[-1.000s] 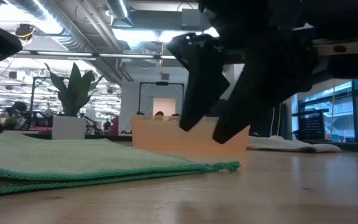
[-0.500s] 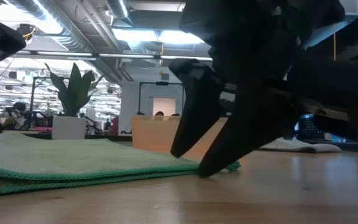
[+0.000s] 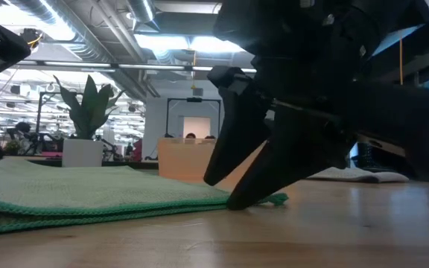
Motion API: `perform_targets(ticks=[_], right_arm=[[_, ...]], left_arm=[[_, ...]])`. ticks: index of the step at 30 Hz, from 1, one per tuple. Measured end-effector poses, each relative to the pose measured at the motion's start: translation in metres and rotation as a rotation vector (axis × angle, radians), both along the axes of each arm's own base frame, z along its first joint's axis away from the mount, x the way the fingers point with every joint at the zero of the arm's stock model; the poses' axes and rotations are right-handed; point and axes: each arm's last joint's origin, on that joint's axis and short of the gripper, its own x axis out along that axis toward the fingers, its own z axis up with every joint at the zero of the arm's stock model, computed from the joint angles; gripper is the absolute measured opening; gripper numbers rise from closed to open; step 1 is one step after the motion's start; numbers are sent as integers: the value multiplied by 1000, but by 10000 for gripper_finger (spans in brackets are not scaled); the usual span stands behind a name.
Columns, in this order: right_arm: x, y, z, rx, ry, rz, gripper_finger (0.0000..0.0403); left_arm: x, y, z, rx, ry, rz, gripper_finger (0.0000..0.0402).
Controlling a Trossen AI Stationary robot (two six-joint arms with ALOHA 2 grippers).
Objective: Roll microfiber towels into tight, uniform cylinder then place into a basket
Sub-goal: Roll the green microfiber towel
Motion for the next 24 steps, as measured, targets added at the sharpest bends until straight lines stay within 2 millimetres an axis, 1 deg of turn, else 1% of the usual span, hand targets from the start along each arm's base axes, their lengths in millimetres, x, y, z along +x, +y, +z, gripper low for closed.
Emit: perform_targets(ticks=[4, 14, 16, 20, 24], right_arm=[[0, 0, -5, -7, 7, -6, 128], [3, 0, -6, 1, -17, -10, 17], [4, 0, -5, 2, -29, -14, 8], [5, 0, -5, 8, -51, -20, 11], [7, -1, -2, 19, -59, -27, 5]], left_arm=[[0, 0, 0, 0, 0, 0, 70], [0, 0, 0, 0, 0, 0, 70], [0, 0, 0, 0, 0, 0, 70], [1, -1, 1, -14, -12, 2, 70], [2, -2, 2, -31, -27, 2, 70]])
